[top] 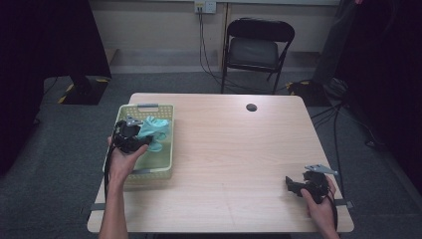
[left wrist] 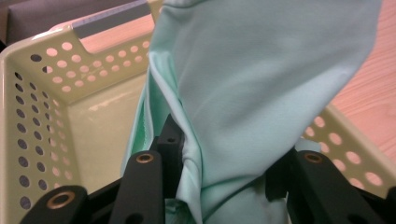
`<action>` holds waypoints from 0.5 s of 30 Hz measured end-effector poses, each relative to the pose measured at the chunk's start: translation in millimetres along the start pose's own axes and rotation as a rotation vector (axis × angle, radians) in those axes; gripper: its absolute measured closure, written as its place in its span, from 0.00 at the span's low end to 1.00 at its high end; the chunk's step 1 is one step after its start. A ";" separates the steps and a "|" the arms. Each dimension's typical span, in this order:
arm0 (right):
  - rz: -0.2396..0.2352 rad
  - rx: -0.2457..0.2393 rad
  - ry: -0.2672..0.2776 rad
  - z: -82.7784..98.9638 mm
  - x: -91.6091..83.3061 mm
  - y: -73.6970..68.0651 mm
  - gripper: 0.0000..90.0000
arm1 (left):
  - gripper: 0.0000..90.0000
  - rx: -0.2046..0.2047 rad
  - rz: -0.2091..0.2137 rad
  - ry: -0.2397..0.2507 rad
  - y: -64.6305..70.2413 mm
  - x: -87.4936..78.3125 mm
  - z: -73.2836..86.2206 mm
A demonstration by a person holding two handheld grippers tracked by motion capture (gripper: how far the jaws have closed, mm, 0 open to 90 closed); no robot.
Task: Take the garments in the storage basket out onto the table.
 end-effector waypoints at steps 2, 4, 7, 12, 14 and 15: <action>0.000 0.000 0.000 0.0 0.0 0.0 0.08 | 0.68 0.007 0.004 0.010 1.6 -2.7 -1.4; 0.000 0.000 0.000 0.0 0.0 0.0 0.08 | 0.68 0.012 0.005 0.017 3.6 -4.9 -3.1; 0.000 0.000 0.000 0.0 0.0 0.0 0.08 | 0.68 0.015 0.010 0.034 5.2 -8.2 -5.9; 0.000 0.000 0.000 0.0 0.0 0.0 0.08 | 0.68 0.033 0.002 0.050 8.0 -13.4 -10.6; 0.000 0.000 0.000 0.0 0.0 0.0 0.08 | 0.68 0.037 -0.008 0.059 10.5 -15.6 -13.0; 0.000 0.000 0.000 0.0 0.0 0.0 0.08 | 0.68 0.041 -0.006 0.065 11.7 -17.1 -14.6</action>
Point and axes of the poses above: each handheld gripper's, and its own axes: x roughly forward along the jaws, z roughly out of its underside, y roughly to its right, the point moved 8 cm from there along x, roughly forward along the jaws, and after that the axes turned 2 degrees about -x, right-handed, at the moved point
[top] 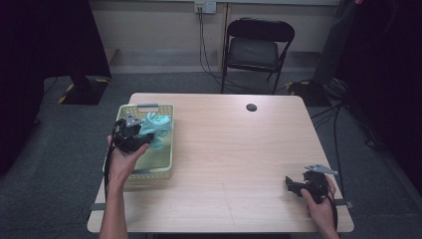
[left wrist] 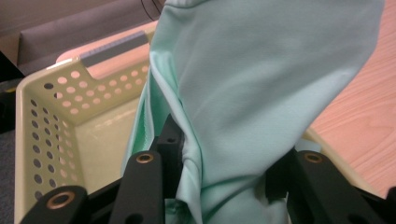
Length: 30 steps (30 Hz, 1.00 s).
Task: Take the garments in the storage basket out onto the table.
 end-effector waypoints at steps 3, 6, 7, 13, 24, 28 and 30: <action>0.000 0.000 0.000 0.0 0.0 0.0 0.08 | 0.68 -0.003 0.008 0.026 2.6 -3.9 -4.7; 0.000 0.000 0.000 0.0 0.0 0.0 0.08 | 0.68 -0.006 0.016 0.043 3.2 -7.7 -7.3; 0.000 0.000 0.000 0.0 0.0 0.0 0.08 | 0.68 -0.008 0.017 0.047 3.2 -8.6 -7.8; 0.000 0.000 0.000 0.0 0.0 0.0 0.08 | 0.68 -0.008 0.037 0.059 6.7 -11.4 -9.4; 0.000 0.000 0.000 0.0 0.0 0.0 0.08 | 0.68 0.018 0.092 0.092 21.9 -19.6 -16.8; 0.000 0.000 0.000 0.0 0.0 0.0 0.08 | 0.68 0.016 0.097 0.105 25.2 -21.1 -19.9; 0.000 0.000 0.000 0.0 0.0 0.0 0.08 | 0.68 0.012 0.098 0.114 26.7 -22.5 -21.6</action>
Point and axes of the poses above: each handheld gripper's, and its own axes: x roughly forward along the jaws, z roughly out of its underside, y roughly to its right, the point moved 8 cm from there along x, roughly forward along the jaws, and after that the axes turned 2 degrees about -x, right-handed, at the moved point
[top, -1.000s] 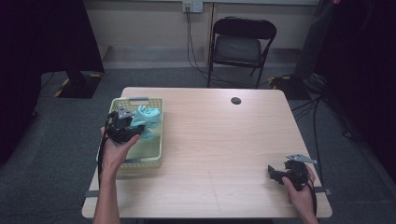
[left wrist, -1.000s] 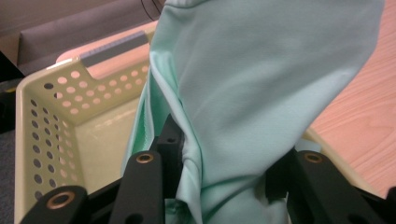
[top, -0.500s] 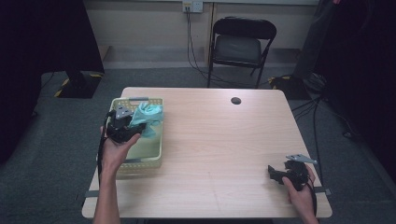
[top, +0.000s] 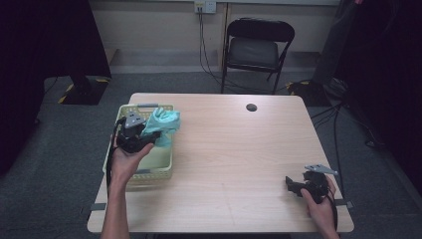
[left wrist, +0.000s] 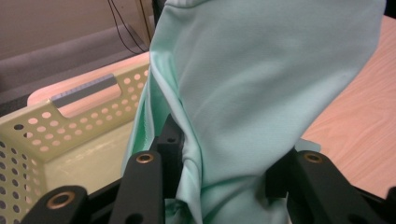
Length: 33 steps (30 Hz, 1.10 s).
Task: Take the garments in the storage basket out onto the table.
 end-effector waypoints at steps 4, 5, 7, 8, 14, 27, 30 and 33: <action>0.000 0.000 0.000 0.0 0.0 0.0 0.08 | 0.68 -0.005 0.016 0.013 7.4 -1.1 -4.3; -0.001 0.000 0.000 -0.1 0.1 -0.1 0.08 | 0.68 -0.001 0.015 0.015 9.6 -1.0 -5.8; 0.000 -0.001 0.000 -0.1 0.2 0.0 0.08 | 0.68 0.004 0.021 0.023 14.1 -1.0 -8.9; -0.001 0.000 0.000 -0.1 0.2 -0.1 0.08 | 0.68 0.005 0.024 0.028 16.1 -1.0 -10.4; 0.000 -0.001 0.000 -0.1 0.1 0.0 0.08 | 0.68 0.023 0.039 0.035 27.5 2.1 -15.2; -0.001 -0.002 0.000 -0.7 0.7 -0.1 0.08 | 0.68 0.058 0.067 0.013 47.2 13.3 -18.5; -0.001 -0.002 0.000 -0.7 0.7 -0.1 0.08 | 0.68 0.051 0.085 0.026 52.4 14.3 -20.4; -0.001 -0.001 0.000 -0.7 0.7 -0.1 0.08 | 0.68 0.080 0.088 0.031 58.3 13.7 -23.8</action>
Point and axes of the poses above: each handheld gripper's, and its own axes: x roughly forward along the jaws, z roughly out of its underside, y roughly to its right, the point moved 8 cm from there along x, roughly forward along the jaws, and after that the axes turned 2 degrees about -x, right-handed, at the moved point
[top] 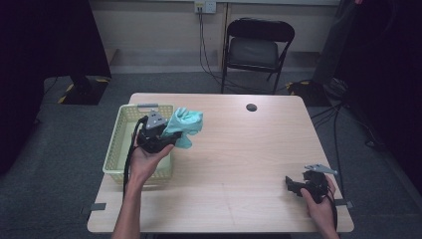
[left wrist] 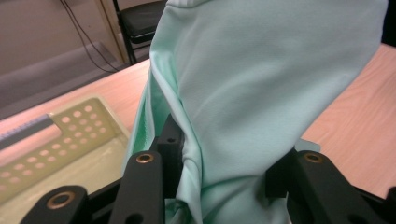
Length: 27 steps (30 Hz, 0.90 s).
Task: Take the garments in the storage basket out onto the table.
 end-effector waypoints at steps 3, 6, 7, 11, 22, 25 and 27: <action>0.000 0.000 0.000 -0.1 0.1 0.0 0.08 | 0.68 0.008 0.018 0.013 6.6 -0.6 -5.0; 0.000 0.000 0.000 -0.1 0.1 0.0 0.08 | 0.68 0.023 0.023 0.021 12.6 -1.0 -9.1; 0.000 0.000 0.000 -0.1 0.1 0.0 0.08 | 0.68 0.027 0.025 0.023 14.1 -0.9 -9.9; 0.000 0.000 0.000 -0.1 0.1 0.1 0.08 | 0.68 0.036 0.032 0.019 19.3 1.4 -10.9; 0.000 -0.001 0.000 -0.1 0.1 0.1 0.08 | 0.68 0.070 0.076 0.014 40.0 13.1 -11.7; 0.000 -0.001 0.000 -0.1 0.1 0.1 0.08 | 0.68 0.077 0.080 0.019 44.6 15.6 -12.1; 0.000 0.000 0.000 -0.1 0.1 0.1 0.08 | 0.68 0.078 0.097 0.022 48.3 16.9 -12.3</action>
Point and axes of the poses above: each handheld gripper's, and its own axes: x roughly forward along the jaws, z roughly out of its underside, y roughly to its right, the point moved 8 cm from there along x, roughly forward along the jaws, and after that the axes turned 2 degrees about -x, right-handed, at the moved point
